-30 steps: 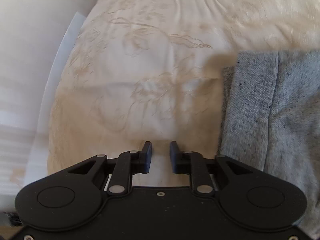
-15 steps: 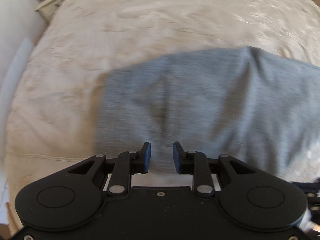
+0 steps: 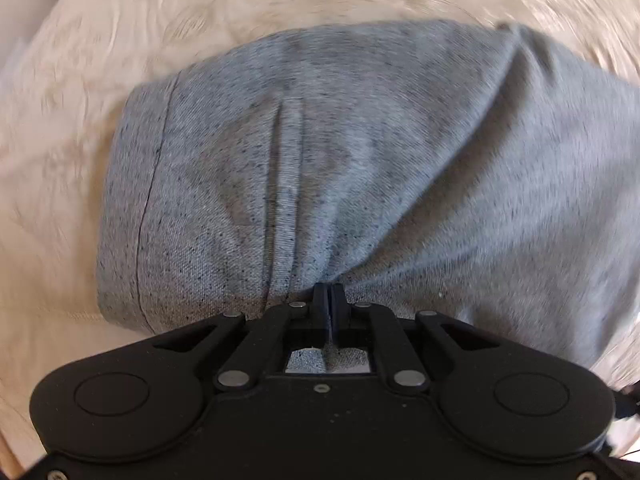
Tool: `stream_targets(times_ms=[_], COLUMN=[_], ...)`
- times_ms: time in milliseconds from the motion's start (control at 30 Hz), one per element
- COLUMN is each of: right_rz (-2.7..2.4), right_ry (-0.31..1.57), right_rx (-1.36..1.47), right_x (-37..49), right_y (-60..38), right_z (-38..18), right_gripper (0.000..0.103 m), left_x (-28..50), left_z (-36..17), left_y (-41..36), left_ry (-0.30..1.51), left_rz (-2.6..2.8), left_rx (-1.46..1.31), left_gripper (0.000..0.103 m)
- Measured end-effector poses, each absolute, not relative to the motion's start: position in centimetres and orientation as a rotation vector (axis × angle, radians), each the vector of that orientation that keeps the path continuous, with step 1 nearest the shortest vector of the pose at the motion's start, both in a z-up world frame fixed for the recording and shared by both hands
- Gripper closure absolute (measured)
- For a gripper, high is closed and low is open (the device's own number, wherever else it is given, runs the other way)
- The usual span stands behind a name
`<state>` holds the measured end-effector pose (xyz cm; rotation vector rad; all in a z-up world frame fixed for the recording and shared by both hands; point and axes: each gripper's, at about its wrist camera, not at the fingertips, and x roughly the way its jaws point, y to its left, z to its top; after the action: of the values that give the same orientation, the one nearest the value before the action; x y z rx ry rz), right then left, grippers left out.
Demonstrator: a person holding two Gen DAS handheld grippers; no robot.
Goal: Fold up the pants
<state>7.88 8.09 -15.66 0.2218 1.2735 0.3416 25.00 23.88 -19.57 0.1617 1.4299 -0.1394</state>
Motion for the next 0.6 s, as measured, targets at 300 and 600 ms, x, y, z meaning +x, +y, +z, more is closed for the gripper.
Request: stream_targets(times_ms=[300, 600], right_rz=[0.339, 0.342], right_ry=[1.222, 1.181], right_rx=[0.245, 0.256], right_x=[8.5, 9.7], right_y=[8.8, 9.1], right_z=[-16.0, -14.9], right_gripper=[0.071, 0.07], left_x=[24.9, 25.5], left_z=[-20.2, -20.3], left_y=[21.9, 23.6], left_ry=[1.419, 1.483], left_rz=[-0.173, -0.18], left_rx=[0.266, 0.119], left_gripper=[0.09, 0.091])
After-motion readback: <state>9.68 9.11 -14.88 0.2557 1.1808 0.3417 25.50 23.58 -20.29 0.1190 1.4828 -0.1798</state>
